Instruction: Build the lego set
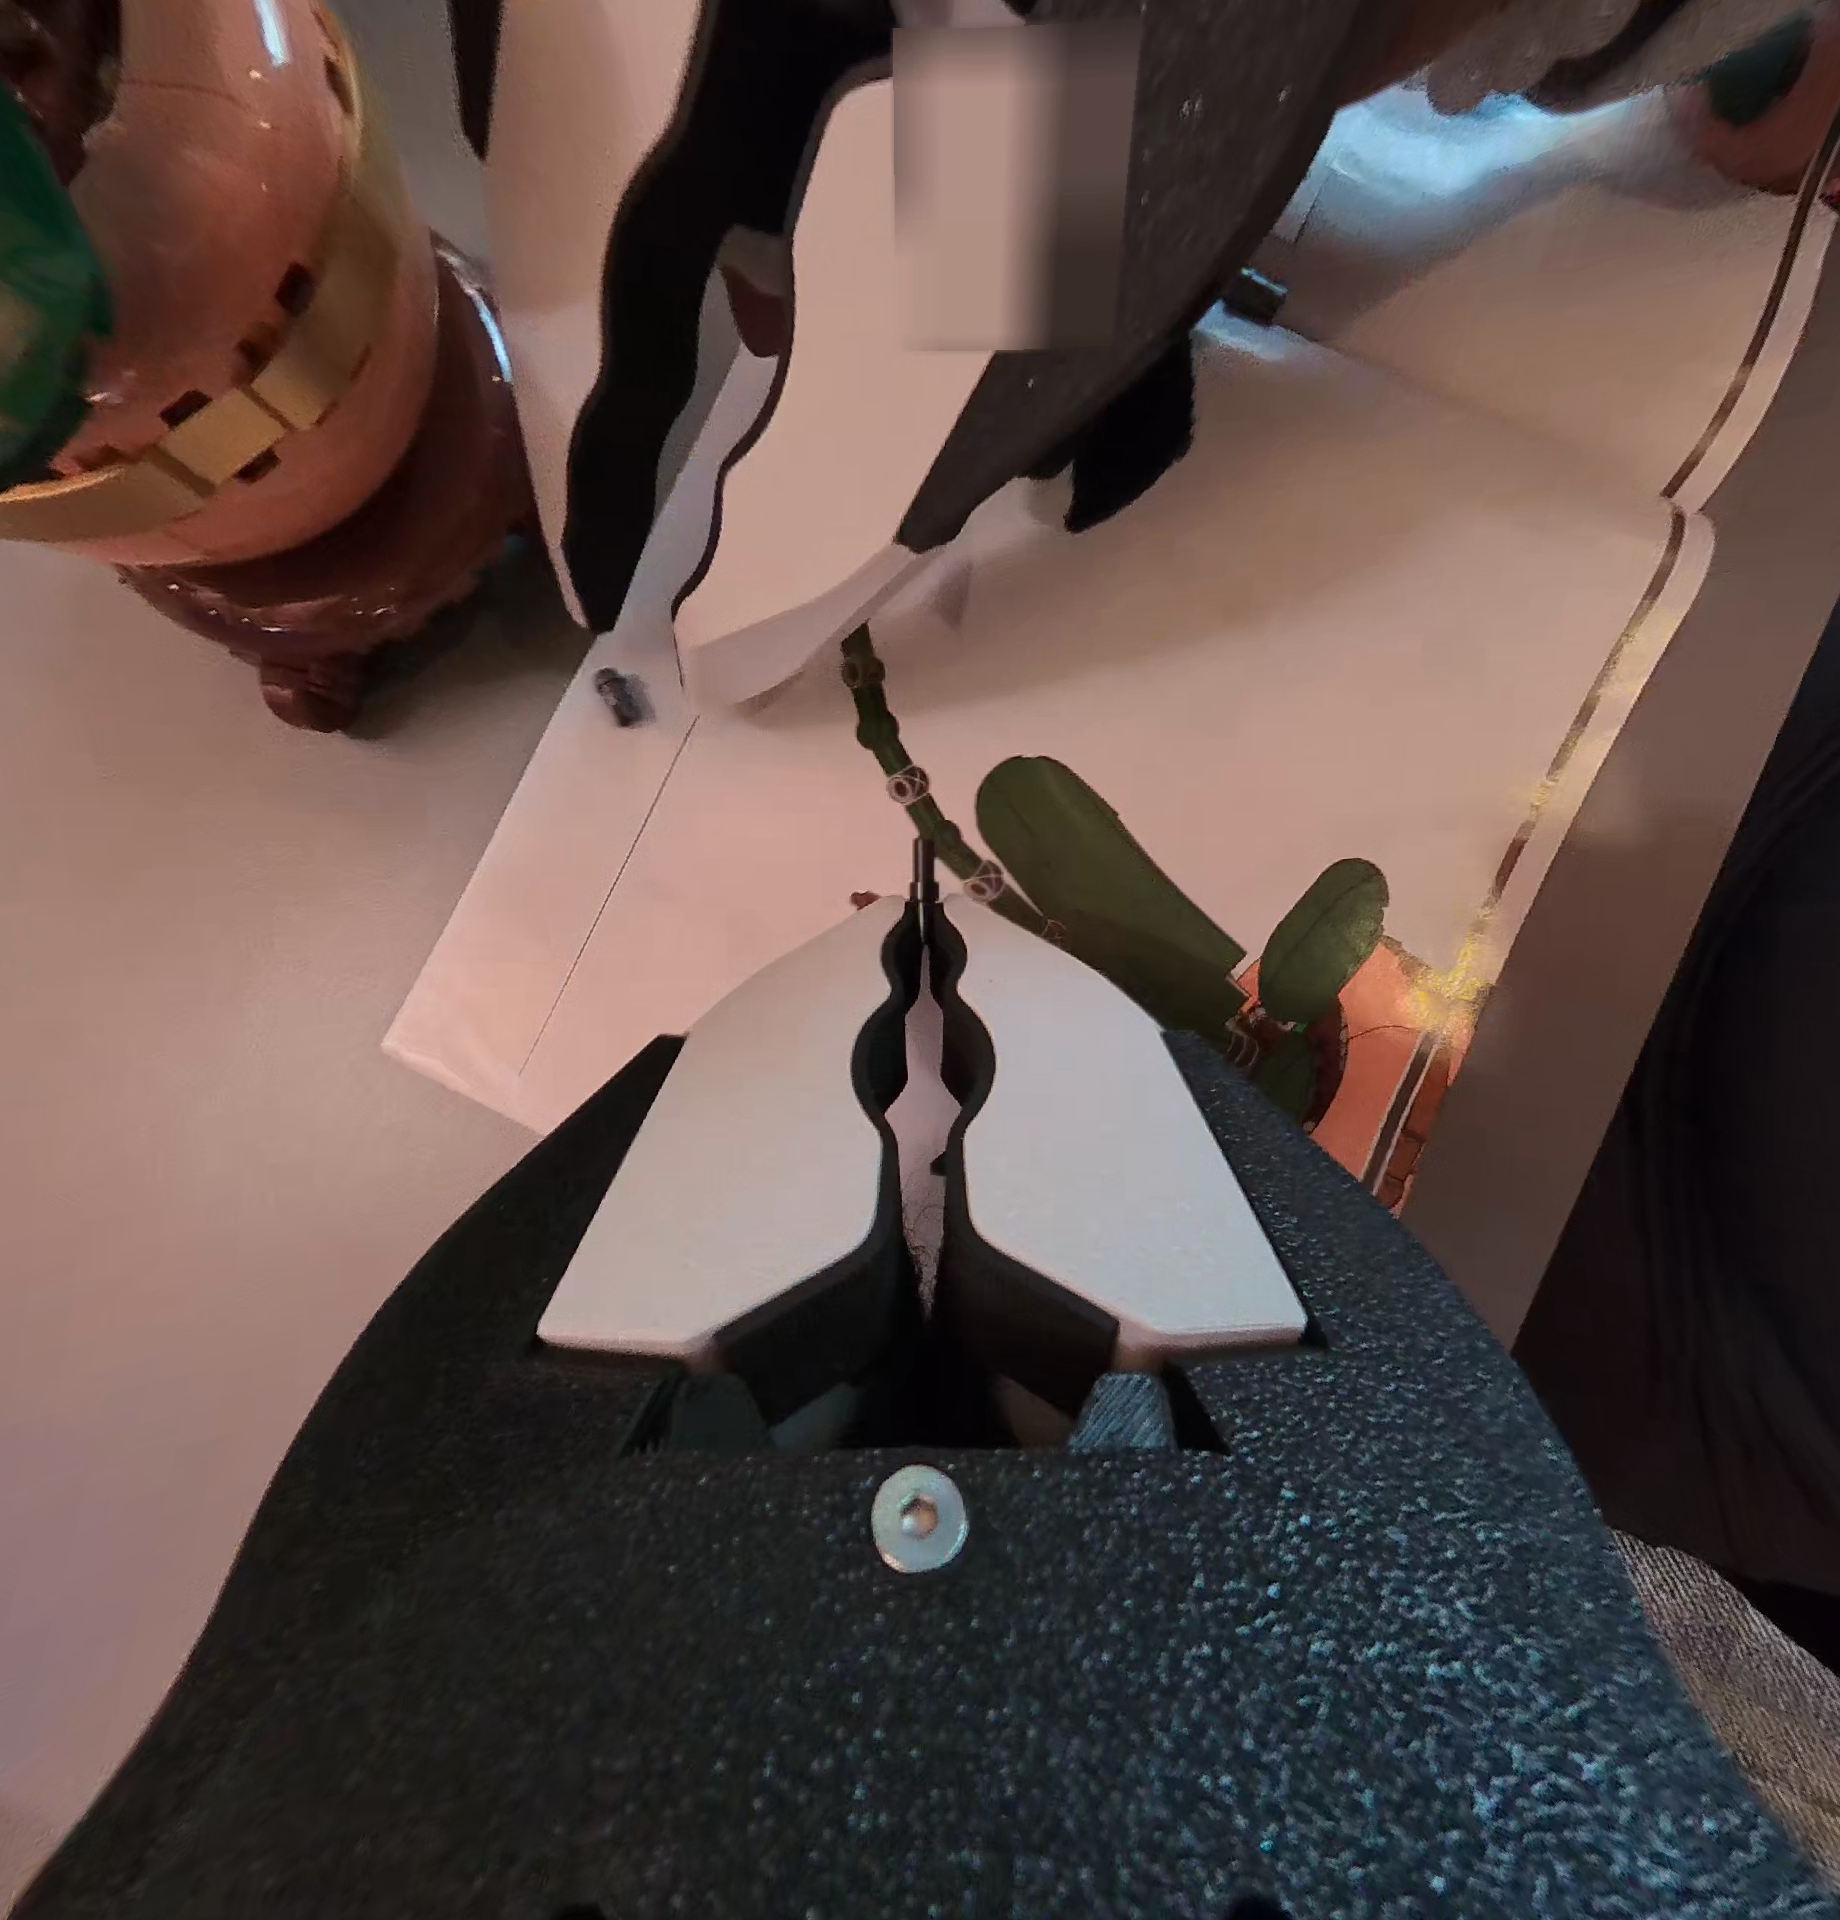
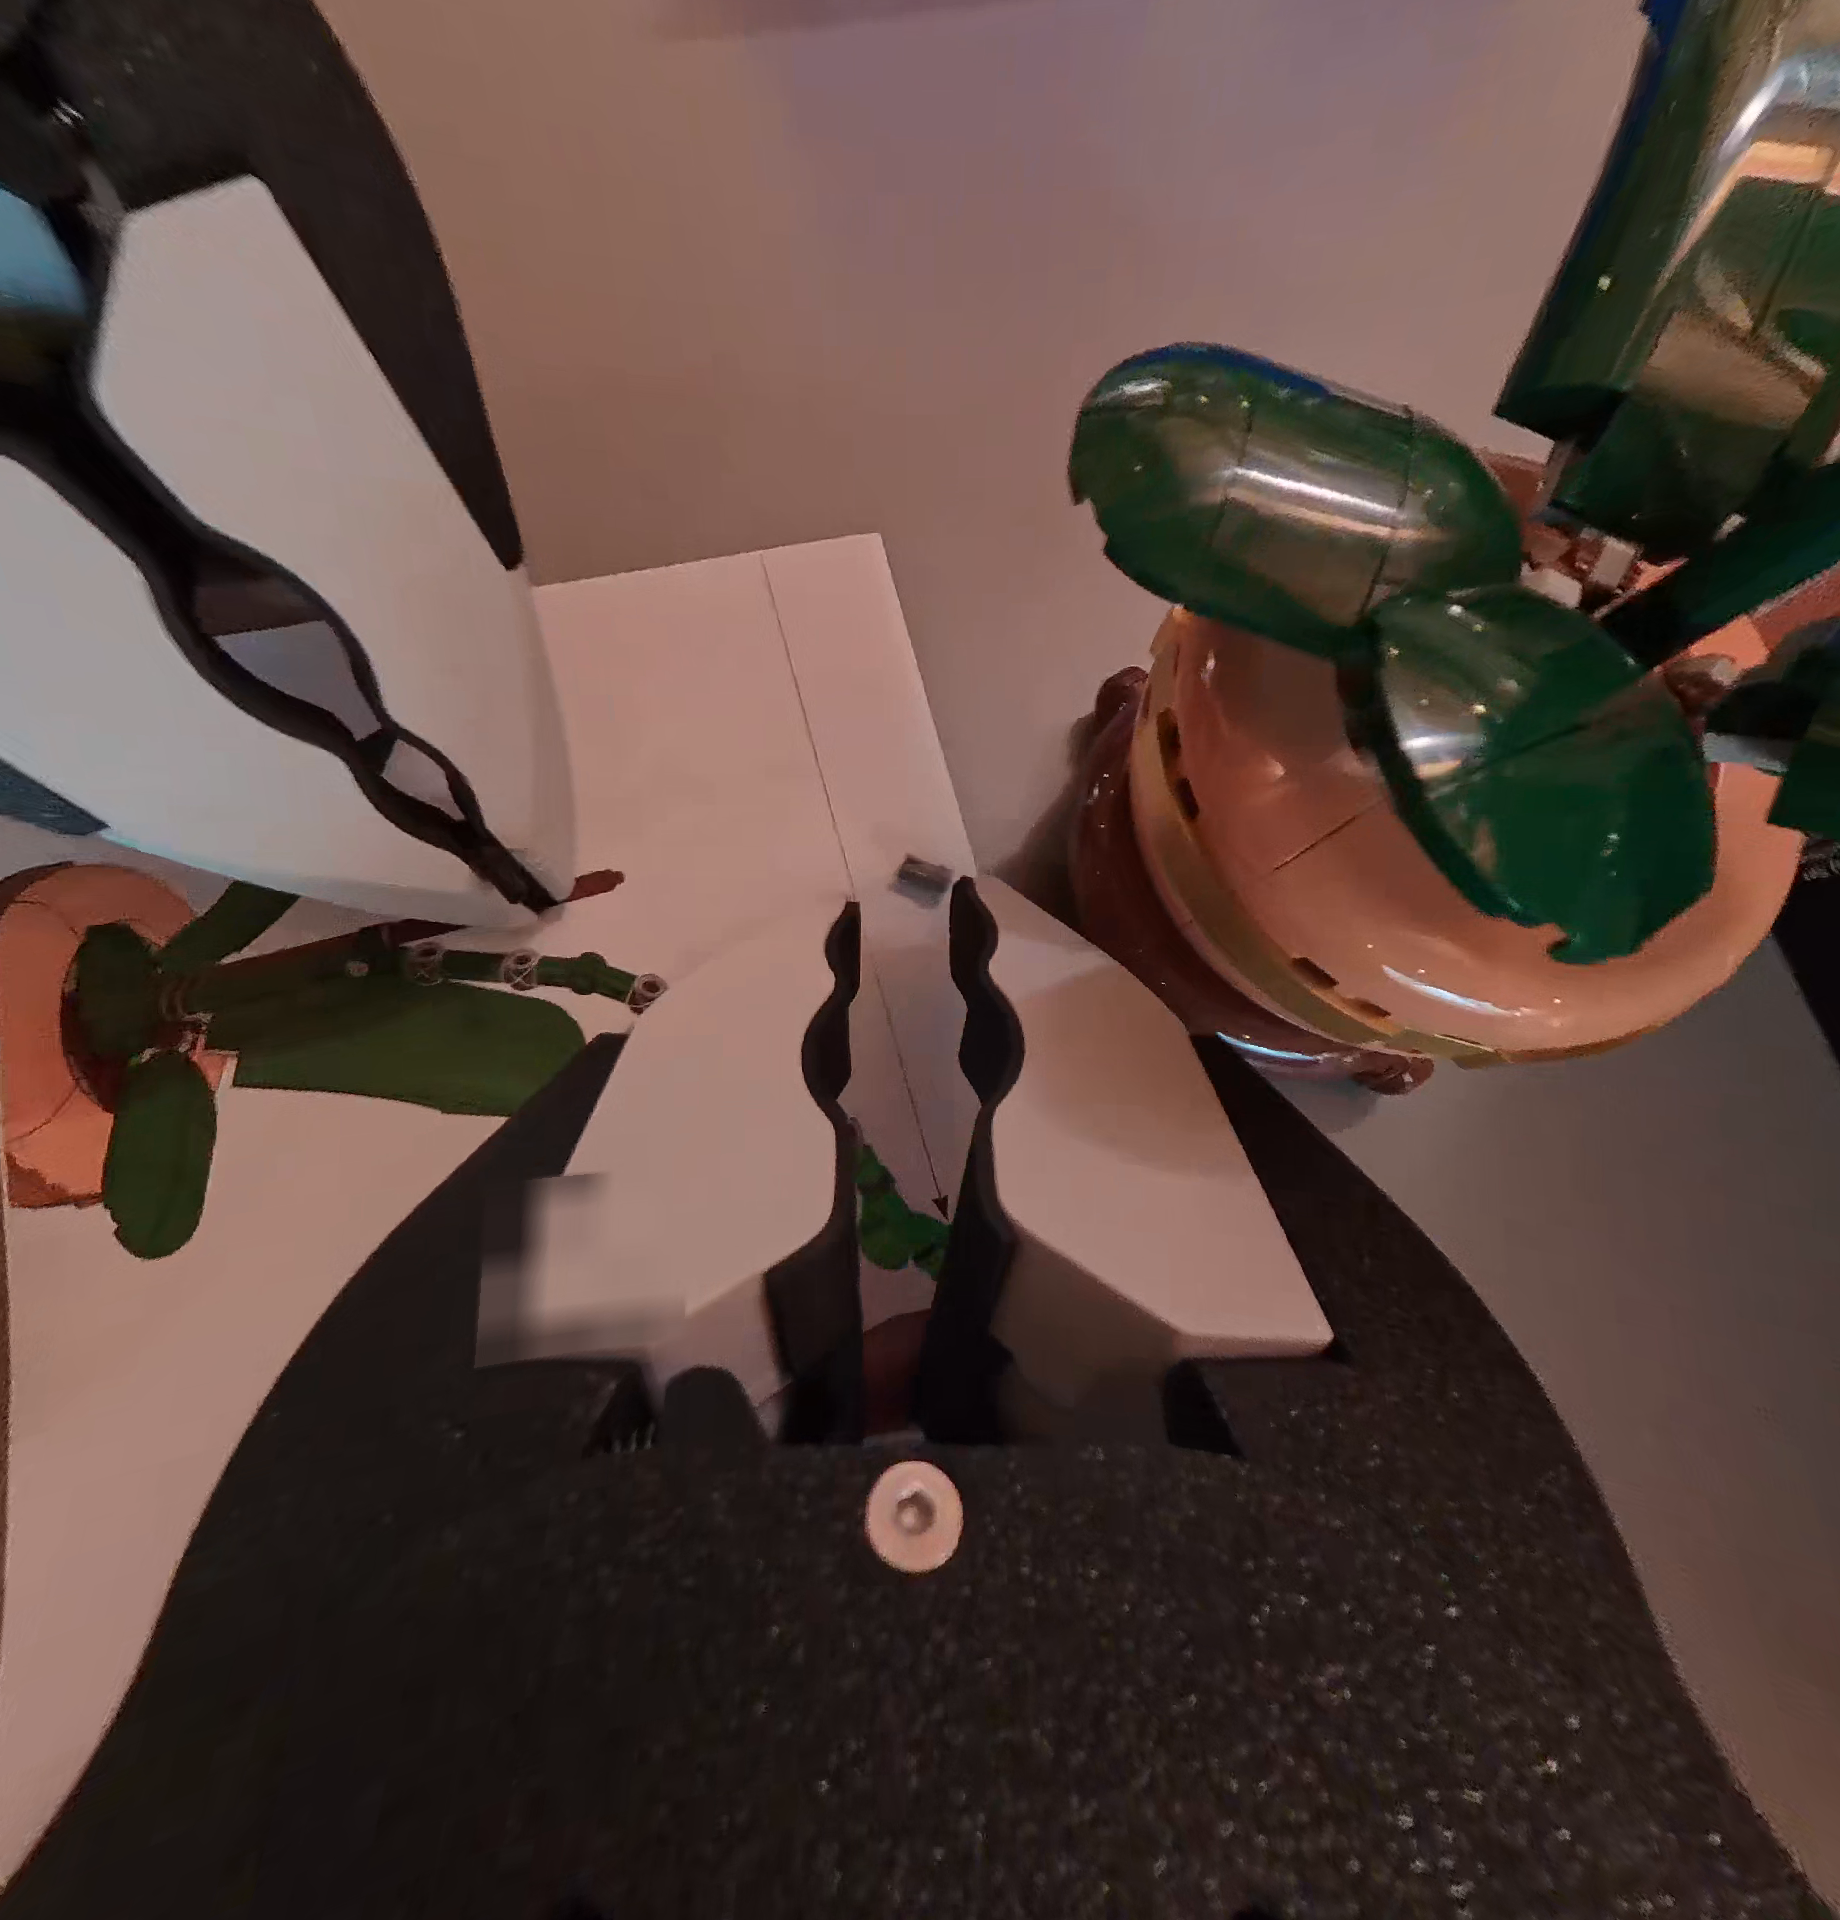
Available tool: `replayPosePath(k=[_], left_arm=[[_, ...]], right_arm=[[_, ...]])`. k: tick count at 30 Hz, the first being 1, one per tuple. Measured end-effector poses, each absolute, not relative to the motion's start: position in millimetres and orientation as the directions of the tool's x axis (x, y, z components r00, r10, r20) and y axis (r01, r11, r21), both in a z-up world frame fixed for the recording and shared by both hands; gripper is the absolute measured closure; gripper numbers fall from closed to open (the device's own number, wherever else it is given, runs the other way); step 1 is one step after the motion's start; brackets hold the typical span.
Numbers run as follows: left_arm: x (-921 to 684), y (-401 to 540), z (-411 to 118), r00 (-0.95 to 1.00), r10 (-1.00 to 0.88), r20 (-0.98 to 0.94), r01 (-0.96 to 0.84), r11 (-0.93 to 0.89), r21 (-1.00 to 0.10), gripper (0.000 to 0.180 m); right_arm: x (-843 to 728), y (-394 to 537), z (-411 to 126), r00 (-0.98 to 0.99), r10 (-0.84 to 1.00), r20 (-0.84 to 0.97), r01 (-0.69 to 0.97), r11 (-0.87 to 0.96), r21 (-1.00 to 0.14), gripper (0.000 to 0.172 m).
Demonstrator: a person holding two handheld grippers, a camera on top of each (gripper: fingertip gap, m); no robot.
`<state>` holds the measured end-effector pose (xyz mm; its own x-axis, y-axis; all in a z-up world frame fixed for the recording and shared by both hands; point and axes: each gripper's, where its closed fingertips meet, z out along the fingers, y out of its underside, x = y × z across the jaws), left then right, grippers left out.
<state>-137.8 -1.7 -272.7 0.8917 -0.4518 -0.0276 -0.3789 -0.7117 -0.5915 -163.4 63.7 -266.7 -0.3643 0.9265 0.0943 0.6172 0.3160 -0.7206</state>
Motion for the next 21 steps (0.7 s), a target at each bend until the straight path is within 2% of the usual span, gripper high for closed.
replayPosePath(k=[7,12,17,21], left_arm=[[-147,-2,-263,0.908,-0.417,-0.035,-0.348,-0.706,-0.616,0.18],[-143,-2,-265,0.901,-0.433,-0.04,-0.365,-0.703,-0.61,0.18],[-142,-2,-264,0.899,-0.436,-0.046,-0.371,-0.702,-0.608,0.18],[-143,-2,-265,0.897,-0.438,-0.048,-0.375,-0.701,-0.607,0.18]], right_arm=[[-168,65,-272,-0.264,0.964,0.035,0.668,0.209,-0.714,0.15],[-165,57,-277,-0.3,0.953,-0.046,0.687,0.183,-0.703,0.172],[-153,56,-269,-0.346,0.935,-0.083,0.673,0.185,-0.716,0.172],[-143,73,-261,-0.322,0.946,-0.024,0.646,0.201,-0.737,0.166]])
